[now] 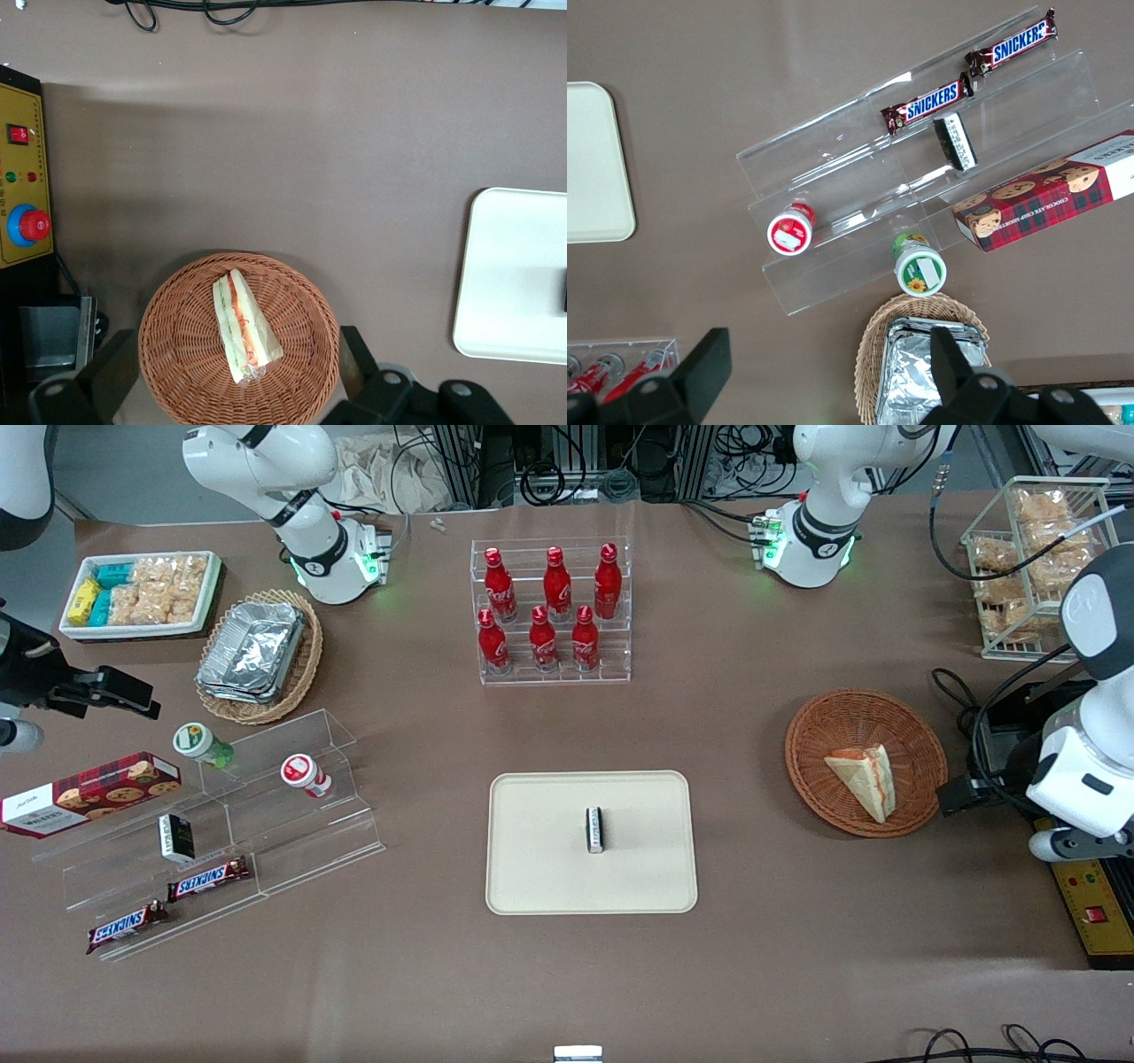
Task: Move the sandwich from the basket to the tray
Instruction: 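Move the left gripper down over the wrapped sandwich in the wicker basket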
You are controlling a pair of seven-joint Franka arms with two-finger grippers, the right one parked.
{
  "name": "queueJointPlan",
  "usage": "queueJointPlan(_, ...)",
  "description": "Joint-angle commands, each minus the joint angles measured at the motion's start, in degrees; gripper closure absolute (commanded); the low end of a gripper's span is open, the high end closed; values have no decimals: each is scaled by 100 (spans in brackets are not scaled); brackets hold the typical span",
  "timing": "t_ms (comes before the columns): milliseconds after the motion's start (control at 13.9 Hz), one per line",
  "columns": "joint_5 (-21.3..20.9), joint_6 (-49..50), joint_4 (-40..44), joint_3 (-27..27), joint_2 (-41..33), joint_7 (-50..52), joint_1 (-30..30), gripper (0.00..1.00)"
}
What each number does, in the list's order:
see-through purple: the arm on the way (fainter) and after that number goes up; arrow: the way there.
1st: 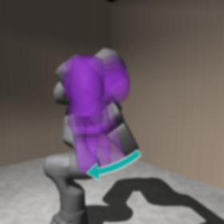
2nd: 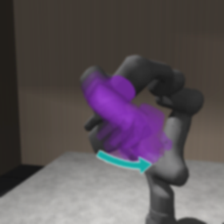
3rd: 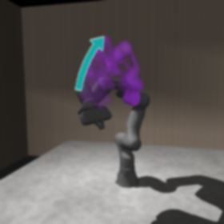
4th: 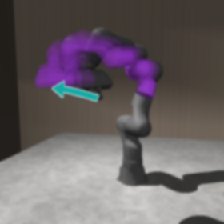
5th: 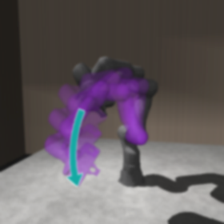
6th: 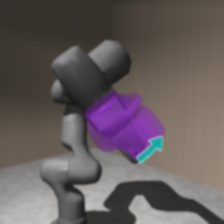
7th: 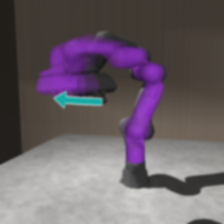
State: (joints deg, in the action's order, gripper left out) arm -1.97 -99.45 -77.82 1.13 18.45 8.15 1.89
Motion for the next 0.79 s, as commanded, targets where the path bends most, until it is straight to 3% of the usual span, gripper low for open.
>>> queueJointPlan(0,-40,75,47,-8,-52,-190,-75,0)
queueJointPlan(504,-181,109,-154,28,124,362,232,0)
queueJointPlan(720,-146,84,-810,-8,-77,406,197,0)
